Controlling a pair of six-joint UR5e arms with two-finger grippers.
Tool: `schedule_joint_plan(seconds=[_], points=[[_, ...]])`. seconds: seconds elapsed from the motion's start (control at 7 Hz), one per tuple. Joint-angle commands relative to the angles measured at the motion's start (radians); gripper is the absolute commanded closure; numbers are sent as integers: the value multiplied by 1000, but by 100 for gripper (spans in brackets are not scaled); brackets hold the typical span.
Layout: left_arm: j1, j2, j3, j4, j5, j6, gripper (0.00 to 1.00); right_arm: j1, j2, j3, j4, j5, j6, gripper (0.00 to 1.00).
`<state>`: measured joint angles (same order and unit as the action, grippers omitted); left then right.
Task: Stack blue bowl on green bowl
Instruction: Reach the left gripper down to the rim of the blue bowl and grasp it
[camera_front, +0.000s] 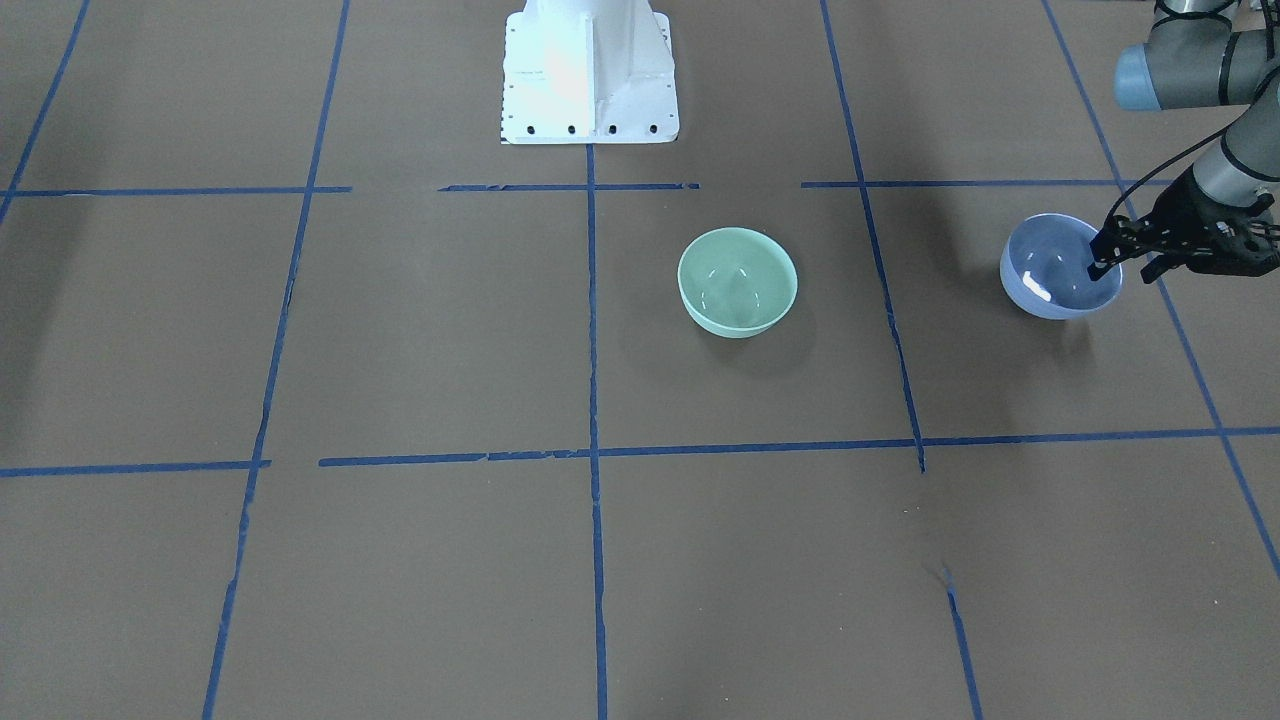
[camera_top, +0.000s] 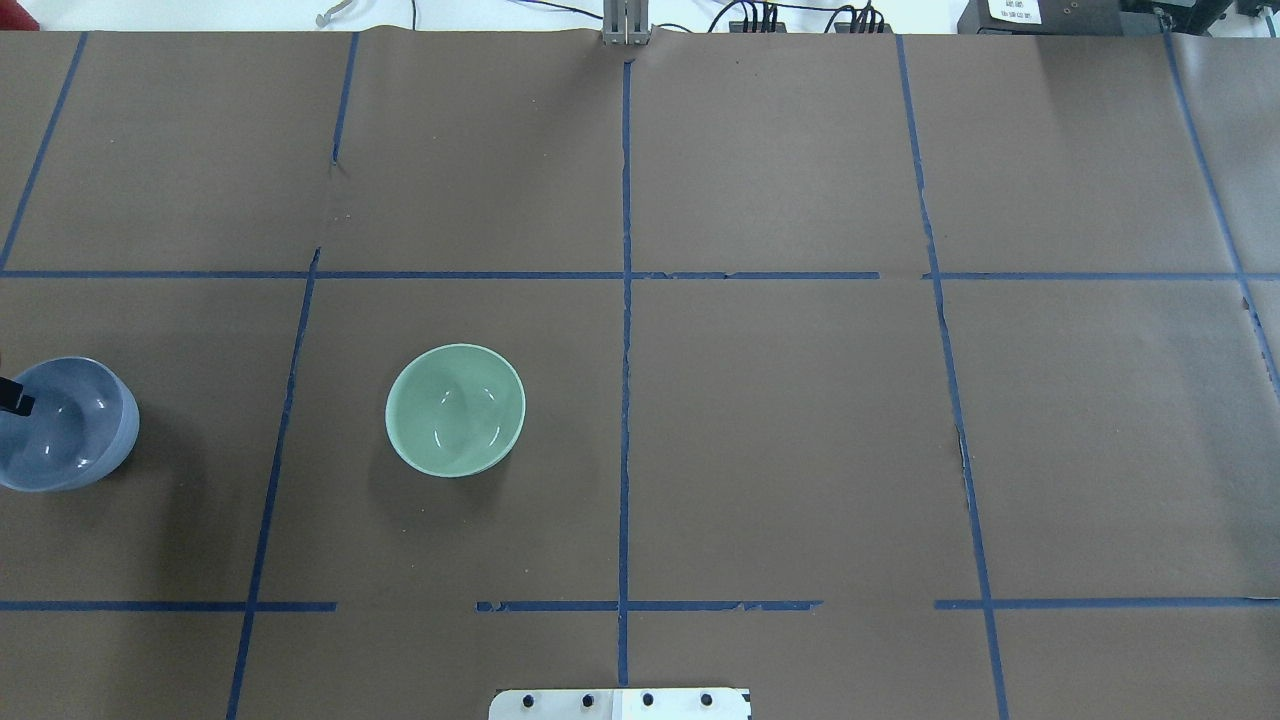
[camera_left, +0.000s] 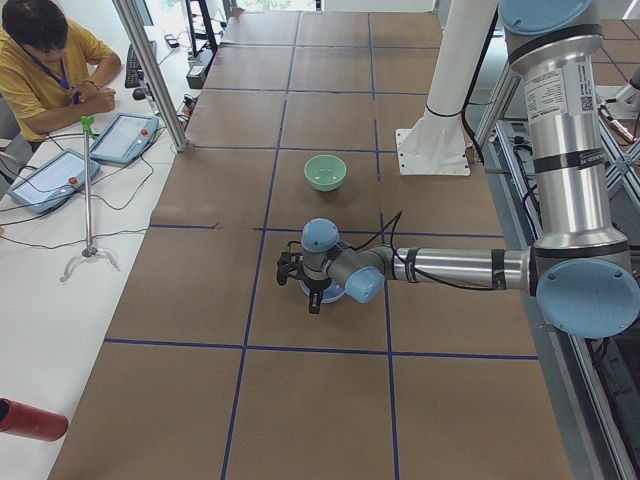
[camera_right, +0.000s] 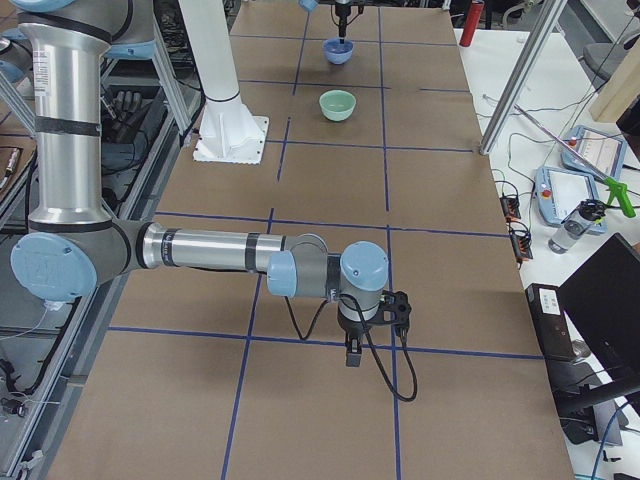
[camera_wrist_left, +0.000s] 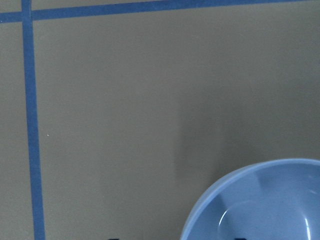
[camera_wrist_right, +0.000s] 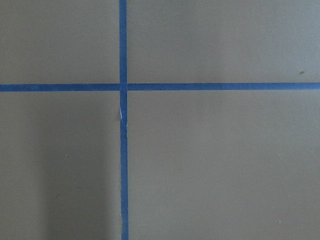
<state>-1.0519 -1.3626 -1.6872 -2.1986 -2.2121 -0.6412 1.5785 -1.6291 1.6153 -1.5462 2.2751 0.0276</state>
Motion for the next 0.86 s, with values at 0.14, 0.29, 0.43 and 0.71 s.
schedule_joint_plan(seconds=[0.14, 0.29, 0.43, 0.71], points=[[-2, 2, -11, 2, -6, -3, 100, 0, 0, 0, 0, 0, 0, 0], [-10, 10, -35, 6, -8, -3, 100, 0, 0, 0, 0, 0, 0, 0], [-17, 20, -95, 29, -8, -2, 100, 0, 0, 0, 0, 0, 0, 0], [-25, 13, -324, 286, -6, -15, 100, 0, 0, 0, 0, 0, 0, 0]])
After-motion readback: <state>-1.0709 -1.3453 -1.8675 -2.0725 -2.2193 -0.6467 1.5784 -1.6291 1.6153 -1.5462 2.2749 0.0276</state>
